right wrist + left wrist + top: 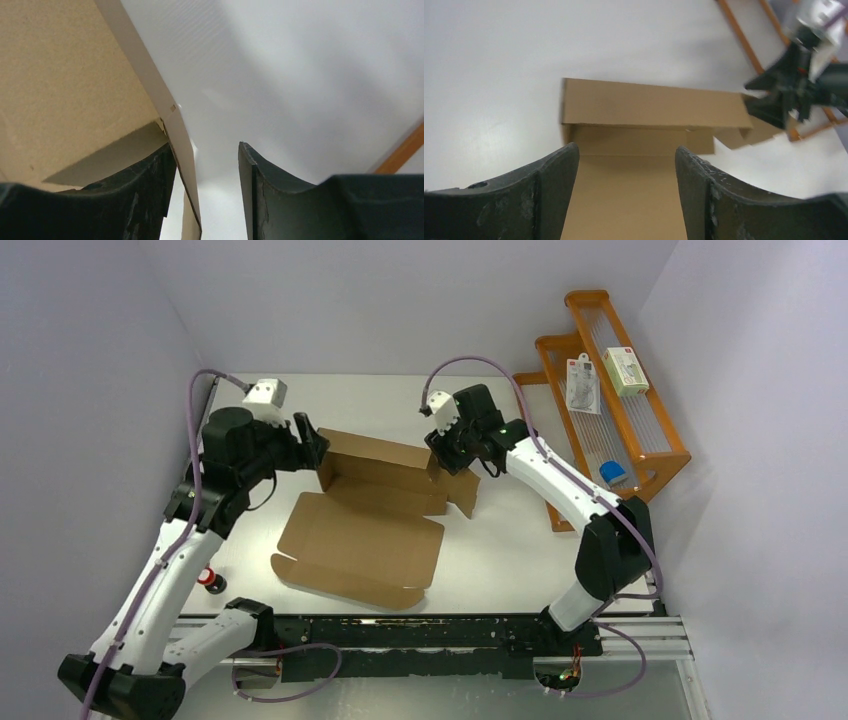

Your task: Fold the paper box

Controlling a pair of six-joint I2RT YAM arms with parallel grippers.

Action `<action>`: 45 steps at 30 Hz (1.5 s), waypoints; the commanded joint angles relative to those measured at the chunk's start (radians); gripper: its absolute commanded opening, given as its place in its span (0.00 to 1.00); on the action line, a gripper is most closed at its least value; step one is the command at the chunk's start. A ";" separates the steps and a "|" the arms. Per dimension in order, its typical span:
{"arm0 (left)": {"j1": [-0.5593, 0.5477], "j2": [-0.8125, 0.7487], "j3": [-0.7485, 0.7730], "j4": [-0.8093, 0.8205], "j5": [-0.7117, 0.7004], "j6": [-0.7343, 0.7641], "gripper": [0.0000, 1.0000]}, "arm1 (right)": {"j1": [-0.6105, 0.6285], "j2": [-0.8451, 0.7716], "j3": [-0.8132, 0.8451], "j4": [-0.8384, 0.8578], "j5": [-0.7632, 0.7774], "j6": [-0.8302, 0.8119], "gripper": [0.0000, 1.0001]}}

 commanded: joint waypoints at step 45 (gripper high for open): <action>-0.878 0.854 -0.491 1.524 -0.703 0.134 0.96 | 0.018 -0.140 -0.178 0.130 -0.068 0.103 0.27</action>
